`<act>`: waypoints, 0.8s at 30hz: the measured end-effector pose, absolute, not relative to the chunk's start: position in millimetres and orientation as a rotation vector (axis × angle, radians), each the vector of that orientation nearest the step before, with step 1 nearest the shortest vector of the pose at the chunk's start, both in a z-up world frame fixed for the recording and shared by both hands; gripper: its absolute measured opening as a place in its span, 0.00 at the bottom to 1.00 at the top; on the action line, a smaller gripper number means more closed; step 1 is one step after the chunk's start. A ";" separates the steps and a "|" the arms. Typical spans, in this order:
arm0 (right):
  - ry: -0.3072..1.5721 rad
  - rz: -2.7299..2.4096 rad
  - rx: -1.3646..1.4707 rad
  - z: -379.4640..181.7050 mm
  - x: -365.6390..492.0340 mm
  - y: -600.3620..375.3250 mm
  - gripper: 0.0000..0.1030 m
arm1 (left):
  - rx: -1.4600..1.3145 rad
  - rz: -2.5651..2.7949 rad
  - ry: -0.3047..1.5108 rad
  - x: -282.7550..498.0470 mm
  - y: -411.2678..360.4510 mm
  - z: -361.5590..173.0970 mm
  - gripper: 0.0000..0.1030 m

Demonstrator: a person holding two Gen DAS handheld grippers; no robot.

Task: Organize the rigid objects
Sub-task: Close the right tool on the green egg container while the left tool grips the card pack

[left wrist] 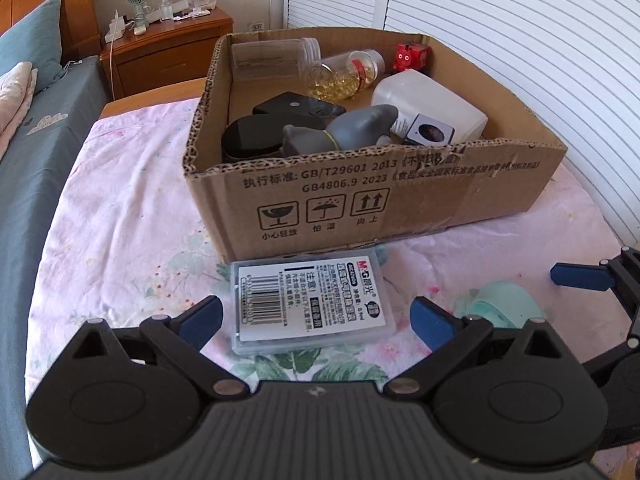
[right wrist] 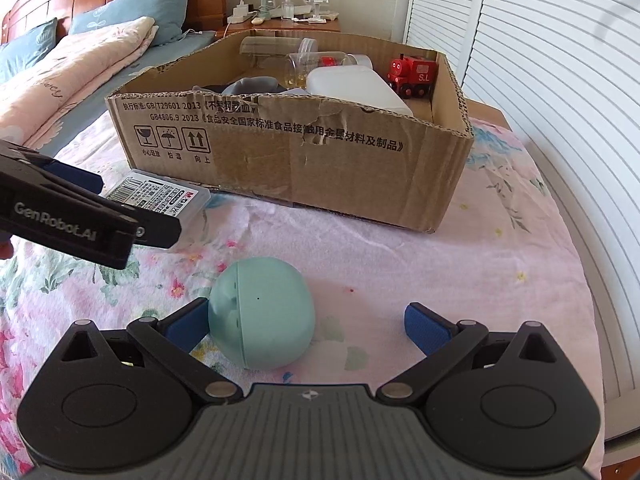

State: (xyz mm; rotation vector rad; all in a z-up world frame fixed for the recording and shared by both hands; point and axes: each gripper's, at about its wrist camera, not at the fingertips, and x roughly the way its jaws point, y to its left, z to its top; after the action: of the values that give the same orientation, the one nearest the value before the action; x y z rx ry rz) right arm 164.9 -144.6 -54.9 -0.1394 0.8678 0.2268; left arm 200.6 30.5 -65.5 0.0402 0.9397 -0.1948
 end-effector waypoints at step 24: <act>0.798 0.270 -0.146 -58.7 157.6 -149.9 1.00 | 0.050 -0.148 0.936 167.1 60.5 -72.6 0.90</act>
State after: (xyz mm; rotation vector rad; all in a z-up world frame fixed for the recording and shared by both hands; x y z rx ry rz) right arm 157.6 -149.9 -58.7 -0.1458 0.7980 0.2699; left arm 167.1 60.5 -72.6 0.0502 0.9363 -0.1482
